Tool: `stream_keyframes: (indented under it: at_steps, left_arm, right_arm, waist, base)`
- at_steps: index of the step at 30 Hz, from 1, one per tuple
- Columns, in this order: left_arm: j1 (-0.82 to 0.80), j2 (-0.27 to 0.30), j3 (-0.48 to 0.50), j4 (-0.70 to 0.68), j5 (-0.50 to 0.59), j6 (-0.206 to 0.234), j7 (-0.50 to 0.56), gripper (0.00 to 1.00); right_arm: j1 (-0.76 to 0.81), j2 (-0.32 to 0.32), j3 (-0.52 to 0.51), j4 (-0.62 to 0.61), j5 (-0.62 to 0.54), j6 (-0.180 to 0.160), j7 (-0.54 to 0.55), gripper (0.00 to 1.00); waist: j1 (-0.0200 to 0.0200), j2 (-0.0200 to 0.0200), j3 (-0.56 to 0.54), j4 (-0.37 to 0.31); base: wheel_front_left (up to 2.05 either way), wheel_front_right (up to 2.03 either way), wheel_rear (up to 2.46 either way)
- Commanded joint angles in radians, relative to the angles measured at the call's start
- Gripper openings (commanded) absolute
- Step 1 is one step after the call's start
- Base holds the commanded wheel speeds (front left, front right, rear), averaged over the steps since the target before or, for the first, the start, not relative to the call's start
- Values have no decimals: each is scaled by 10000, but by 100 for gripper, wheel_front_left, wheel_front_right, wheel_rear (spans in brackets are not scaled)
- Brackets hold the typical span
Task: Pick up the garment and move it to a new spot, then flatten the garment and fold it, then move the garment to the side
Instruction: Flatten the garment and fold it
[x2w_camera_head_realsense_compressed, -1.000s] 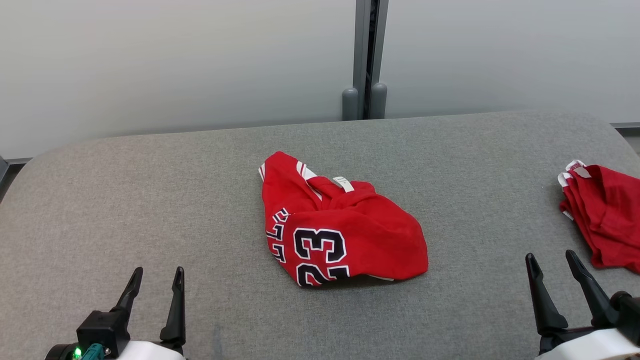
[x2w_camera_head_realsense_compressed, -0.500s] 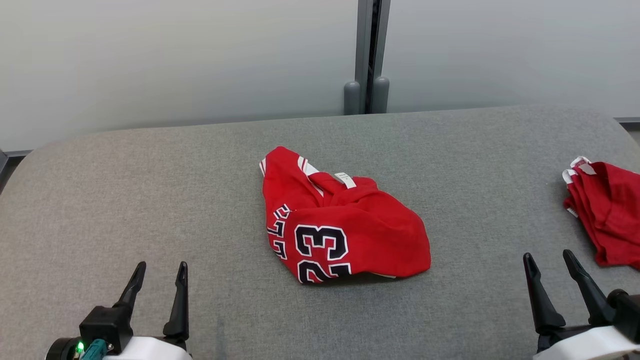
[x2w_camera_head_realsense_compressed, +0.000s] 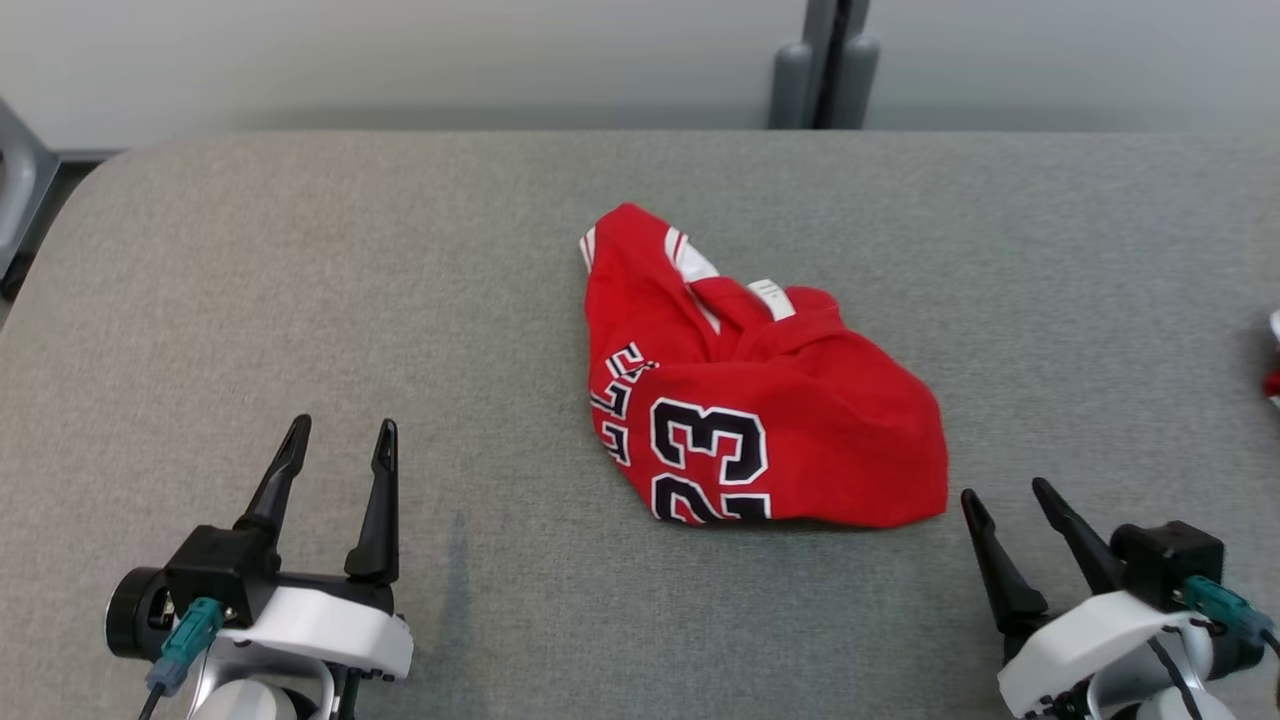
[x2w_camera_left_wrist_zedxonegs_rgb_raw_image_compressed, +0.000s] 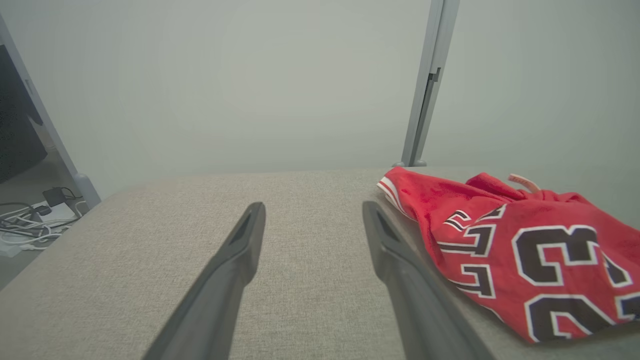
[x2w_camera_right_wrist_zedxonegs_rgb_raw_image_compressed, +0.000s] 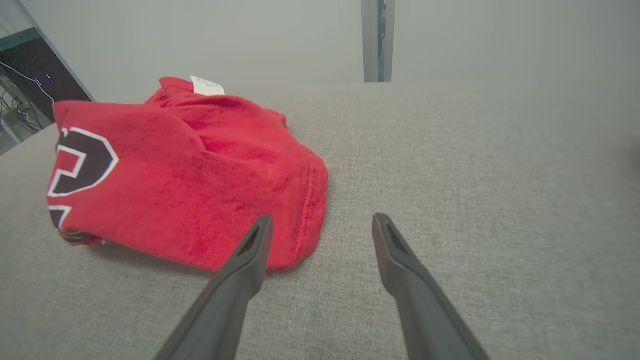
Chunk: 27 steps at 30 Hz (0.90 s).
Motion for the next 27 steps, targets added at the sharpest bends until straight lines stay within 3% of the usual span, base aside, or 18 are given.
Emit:
stream_keyframes:
  at_steps: [1, 9, 10, 11, 12, 13, 14, 20, 27]
  left_arm:
    - [-237, -14, 22, 79, 44, -35, -84, 100]
    - [-616, -28, 133, 381, 43, -58, -335, 100]
    - [-631, -31, 131, 401, 54, -51, -360, 100]
    - [-663, -36, 136, 407, 61, -43, -375, 100]
    - [-698, -49, 133, 405, 69, -35, -394, 100]
    - [-728, -66, 128, 412, 70, -29, -394, 100]
    - [-750, -61, 118, 431, 86, -23, -408, 100]
    - [-752, -40, 126, 497, 80, 6, -434, 100]
    - [-551, 38, 216, 528, 20, 91, -472, 100]
  right_arm:
    - [-254, -98, 102, 280, 91, 2, -94, 100]
    - [-1346, -71, 1051, 2498, 683, 0, -683, 100]
    - [-1401, -62, 1159, 2689, 758, 0, -707, 68]
    - [-1480, -53, 1254, 2877, 865, 0, -752, 47]
    - [-1555, -56, 1410, 2982, 961, 2, -778, 43]
    - [-1614, -54, 1557, 3068, 1092, 3, -845, 27]
    - [-1683, -79, 1679, 3153, 1193, 2, -914, 0]
    - [-1930, -353, 2083, 2855, 1504, 2, -1327, 0]
    - [-1818, -751, 2289, 846, 1177, 2, -1556, 0]
  waist:
    - [0, -1, 399, 319]
    - [0, -1, 751, 533]
    - [0, -1, 759, 531]
    - [0, -1, 770, 527]
    - [0, -1, 782, 521]
    - [0, -1, 792, 514]
    - [0, -1, 800, 502]
    - [0, -1, 780, 400]
    - [0, -1, 533, 98]
  base:
    - [0, 0, 0]
    - [0, 0, 0]
    - [0, 0, 0]
    - [0, 0, 0]
    - [0, 0, 0]
    - [0, 0, 0]
    - [0, 0, 0]
    - [0, 0, 0]
    - [0, 0, 0]
